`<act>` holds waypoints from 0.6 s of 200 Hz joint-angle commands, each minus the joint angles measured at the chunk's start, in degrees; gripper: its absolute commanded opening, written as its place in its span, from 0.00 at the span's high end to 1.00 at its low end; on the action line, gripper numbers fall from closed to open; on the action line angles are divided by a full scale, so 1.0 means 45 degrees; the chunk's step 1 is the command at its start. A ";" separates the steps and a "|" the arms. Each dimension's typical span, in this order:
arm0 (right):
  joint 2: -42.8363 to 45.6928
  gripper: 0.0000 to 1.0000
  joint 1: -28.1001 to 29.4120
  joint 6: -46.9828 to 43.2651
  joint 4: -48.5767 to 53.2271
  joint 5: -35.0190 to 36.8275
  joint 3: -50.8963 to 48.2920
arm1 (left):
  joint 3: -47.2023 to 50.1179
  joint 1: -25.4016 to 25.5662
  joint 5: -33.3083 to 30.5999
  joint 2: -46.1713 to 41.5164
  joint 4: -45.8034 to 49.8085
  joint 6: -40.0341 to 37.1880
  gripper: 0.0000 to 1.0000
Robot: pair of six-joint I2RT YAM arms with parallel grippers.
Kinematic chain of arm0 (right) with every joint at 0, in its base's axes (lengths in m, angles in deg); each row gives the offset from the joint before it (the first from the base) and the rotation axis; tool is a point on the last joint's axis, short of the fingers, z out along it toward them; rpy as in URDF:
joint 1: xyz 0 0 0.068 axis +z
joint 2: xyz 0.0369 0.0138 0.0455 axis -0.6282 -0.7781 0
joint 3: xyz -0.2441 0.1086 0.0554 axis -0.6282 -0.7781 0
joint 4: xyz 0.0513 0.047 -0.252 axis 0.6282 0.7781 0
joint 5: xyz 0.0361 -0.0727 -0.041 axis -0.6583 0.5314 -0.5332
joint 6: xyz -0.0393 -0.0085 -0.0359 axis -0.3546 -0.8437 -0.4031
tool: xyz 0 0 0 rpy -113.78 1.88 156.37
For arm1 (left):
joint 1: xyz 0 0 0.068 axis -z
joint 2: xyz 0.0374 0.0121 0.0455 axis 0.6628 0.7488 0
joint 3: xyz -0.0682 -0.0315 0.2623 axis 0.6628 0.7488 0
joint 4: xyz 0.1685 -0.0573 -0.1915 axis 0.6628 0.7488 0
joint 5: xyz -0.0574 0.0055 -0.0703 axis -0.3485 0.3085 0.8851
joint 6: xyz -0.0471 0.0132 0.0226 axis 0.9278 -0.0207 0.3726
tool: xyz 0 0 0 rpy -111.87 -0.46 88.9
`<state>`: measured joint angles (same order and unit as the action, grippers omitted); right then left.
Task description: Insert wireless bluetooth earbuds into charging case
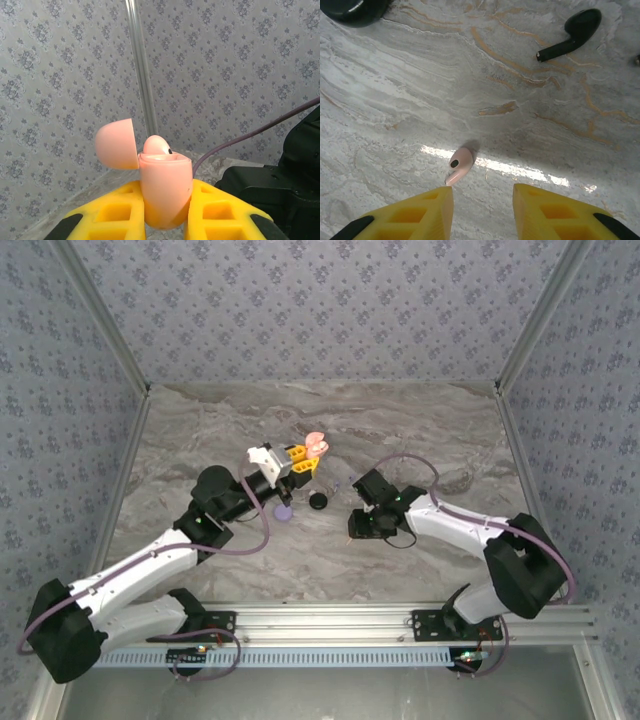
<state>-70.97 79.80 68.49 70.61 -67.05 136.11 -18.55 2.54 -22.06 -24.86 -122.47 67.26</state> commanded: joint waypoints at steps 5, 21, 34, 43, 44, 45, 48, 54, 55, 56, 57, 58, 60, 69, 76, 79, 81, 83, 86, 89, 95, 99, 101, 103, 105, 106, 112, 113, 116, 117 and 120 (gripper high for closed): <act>-0.0379 0.61 0.0129 -0.0218 -0.0247 -0.0354 0.0188 | -0.0035 0.0088 -0.0177 -0.0223 -0.0037 -0.0196 1.00; -0.0560 0.61 0.0165 -0.0219 -0.0285 -0.0380 0.0194 | -0.0081 0.0093 -0.0183 -0.0209 -0.0027 -0.0221 1.00; -0.0677 0.61 0.0163 -0.0210 -0.0318 -0.0394 0.0184 | -0.0099 0.0093 -0.0157 -0.0202 -0.0017 -0.0214 1.00; -0.0778 0.61 0.0172 -0.0217 -0.0347 -0.0400 0.0199 | -0.0105 0.0092 -0.0156 -0.0181 -0.0008 -0.0214 1.00; -0.0778 0.61 0.0172 -0.0217 -0.0347 -0.0400 0.0199 | -0.0113 0.0093 -0.0166 -0.0182 -0.0008 -0.0214 1.00; -0.0786 0.61 0.0163 -0.0209 -0.0349 -0.0400 0.0199 | -0.0117 0.0093 -0.0161 -0.0173 -0.0017 -0.0213 1.00; -0.0793 0.61 0.0181 -0.0209 -0.0366 -0.0400 0.0199 | -0.0111 0.0093 -0.0157 -0.0162 -0.0009 -0.0213 1.00; -0.0851 0.61 0.0176 -0.0229 -0.0367 -0.0399 0.0199 | -0.0131 0.0083 -0.0156 -0.0158 -0.0008 -0.0223 1.00; -0.0861 0.61 0.0184 -0.0224 -0.0369 -0.0399 0.0199 | -0.0136 0.0088 -0.0156 -0.0161 -0.0008 -0.0228 1.00; -0.0866 0.61 0.0188 -0.0232 -0.0370 -0.0390 0.0199 | -0.0129 0.0081 -0.0156 -0.0162 -0.0017 -0.0221 1.00; -0.0875 0.61 0.0176 -0.0233 -0.0385 -0.0382 0.0199 | -0.0135 0.0087 -0.0156 -0.0162 -0.0003 -0.0227 1.00; -0.0883 0.61 0.0175 -0.0236 -0.0378 -0.0381 0.0199 | -0.0138 0.0090 -0.0156 -0.0143 0.0005 -0.0220 1.00; -0.0899 0.61 0.0183 -0.0239 -0.0373 -0.0380 0.0199 | -0.0140 0.0093 -0.0156 -0.0148 0.0010 -0.0225 1.00; -0.0948 0.61 0.0188 -0.0275 -0.0388 -0.0370 0.0219 | -0.0122 0.0088 -0.0156 -0.0143 0.0011 -0.0213 1.00; -0.0984 0.62 0.0174 -0.0269 -0.0366 -0.0365 0.0243 | -0.0150 0.0092 -0.0157 -0.0129 0.0012 -0.0218 1.00; -0.1003 0.62 0.0190 -0.0270 -0.0378 -0.0351 0.0239 | -0.0159 0.0093 -0.0161 -0.0125 0.0019 -0.0224 1.00; -0.1007 0.62 0.0177 -0.0277 -0.0373 -0.0344 0.0248 | -0.0160 0.0084 -0.0157 -0.0124 0.0028 -0.0216 1.00; -0.1018 0.62 0.0174 -0.0283 -0.0376 -0.0332 0.0265 | -0.0160 0.0086 -0.0156 -0.0124 0.0031 -0.0214 1.00; -0.1027 0.62 0.0188 -0.0277 -0.0390 -0.0323 0.0256 | -0.0175 0.0092 -0.0156 -0.0124 0.0031 -0.0213 1.00; -0.1030 0.62 0.0177 -0.0279 -0.0376 -0.0304 0.0267 | -0.0179 0.0093 -0.0156 -0.0124 0.0032 -0.0213 1.00; -0.1069 0.62 0.0173 -0.0295 -0.0388 -0.0287 0.0249 | -0.0180 0.0084 -0.0163 -0.0122 0.0041 -0.0214 1.00; -0.1071 0.63 0.0191 -0.0303 -0.0379 -0.0273 0.0262 | -0.0170 0.0088 -0.0156 -0.0124 0.0050 -0.0214 1.00; -0.1083 0.63 0.0177 -0.0299 -0.0378 -0.0275 0.0244 | -0.0173 0.0092 -0.0156 -0.0124 0.0046 -0.0213 1.00; -0.1071 0.63 0.0184 -0.0313 -0.0383 -0.0276 0.0249 | -0.0193 0.0088 -0.0156 -0.0114 0.0050 -0.0213 1.00; -0.1068 0.63 0.0190 -0.0317 -0.0389 -0.0266 0.0246 | -0.0183 0.0092 -0.0156 -0.0112 0.0051 -0.0213 1.00; -0.1077 0.63 0.0191 -0.0317 -0.0399 -0.0264 0.0252 | -0.0191 0.0093 -0.0166 -0.0108 0.0051 -0.0223 1.00; -0.1103 0.64 0.0185 -0.0310 -0.0391 -0.0263 0.0238 | -0.0192 0.0093 -0.0156 -0.0104 0.0050 -0.0196 1.00; -0.1105 0.64 0.0179 -0.0314 -0.0401 -0.0263 0.0238 | -0.0196 0.0093 -0.0146 -0.0104 0.0041 -0.0195 1.00; -0.1125 0.64 0.0176 -0.0334 -0.0409 -0.0273 0.0246 | -0.0194 0.0093 -0.0147 -0.0104 0.0055 -0.0203 1.00; -0.1126 0.64 0.0184 -0.0326 -0.0410 -0.0277 0.0242 | -0.0197 0.0093 -0.0142 -0.0095 0.0053 -0.0199 1.00; -0.1145 0.63 0.0186 -0.0319 -0.0417 -0.0282 0.0239 | -0.0175 0.0084 -0.0137 -0.0086 0.0051 -0.0194 1.00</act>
<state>-75.12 80.32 67.86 68.64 -68.38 136.13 -18.55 2.54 -22.34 -24.89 -121.82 67.06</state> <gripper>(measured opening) 0.366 0.168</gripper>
